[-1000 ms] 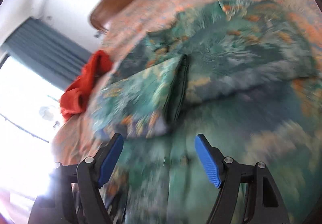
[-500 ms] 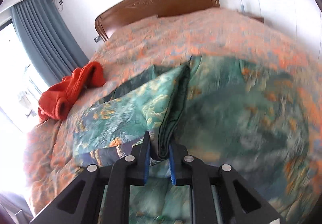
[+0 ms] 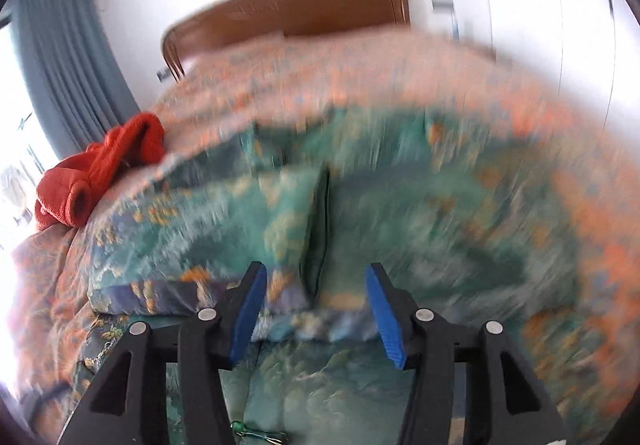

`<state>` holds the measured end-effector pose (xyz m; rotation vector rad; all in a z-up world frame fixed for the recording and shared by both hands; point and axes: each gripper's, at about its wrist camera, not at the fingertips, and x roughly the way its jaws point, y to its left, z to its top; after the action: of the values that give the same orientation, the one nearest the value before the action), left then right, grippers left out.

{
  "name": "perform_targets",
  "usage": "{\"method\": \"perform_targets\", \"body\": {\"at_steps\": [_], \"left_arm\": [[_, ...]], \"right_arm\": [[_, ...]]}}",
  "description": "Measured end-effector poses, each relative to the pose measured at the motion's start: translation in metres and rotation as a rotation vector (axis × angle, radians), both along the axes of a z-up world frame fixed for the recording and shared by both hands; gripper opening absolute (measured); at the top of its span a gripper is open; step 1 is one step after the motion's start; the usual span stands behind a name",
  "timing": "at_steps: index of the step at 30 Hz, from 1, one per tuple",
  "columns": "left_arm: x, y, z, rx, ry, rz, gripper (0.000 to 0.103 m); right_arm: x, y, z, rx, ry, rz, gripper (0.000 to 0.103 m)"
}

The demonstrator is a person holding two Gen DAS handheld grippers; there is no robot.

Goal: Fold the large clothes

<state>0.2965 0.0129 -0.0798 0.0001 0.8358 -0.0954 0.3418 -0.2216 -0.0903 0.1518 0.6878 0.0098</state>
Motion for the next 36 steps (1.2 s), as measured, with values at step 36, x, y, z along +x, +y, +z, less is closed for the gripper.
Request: {"method": "perform_targets", "body": {"at_steps": [36], "left_arm": [[0.257, 0.037, -0.076, -0.077, 0.201, 0.241, 0.096]], "right_arm": [[0.067, 0.01, -0.085, 0.004, 0.199, 0.178, 0.053]]}}
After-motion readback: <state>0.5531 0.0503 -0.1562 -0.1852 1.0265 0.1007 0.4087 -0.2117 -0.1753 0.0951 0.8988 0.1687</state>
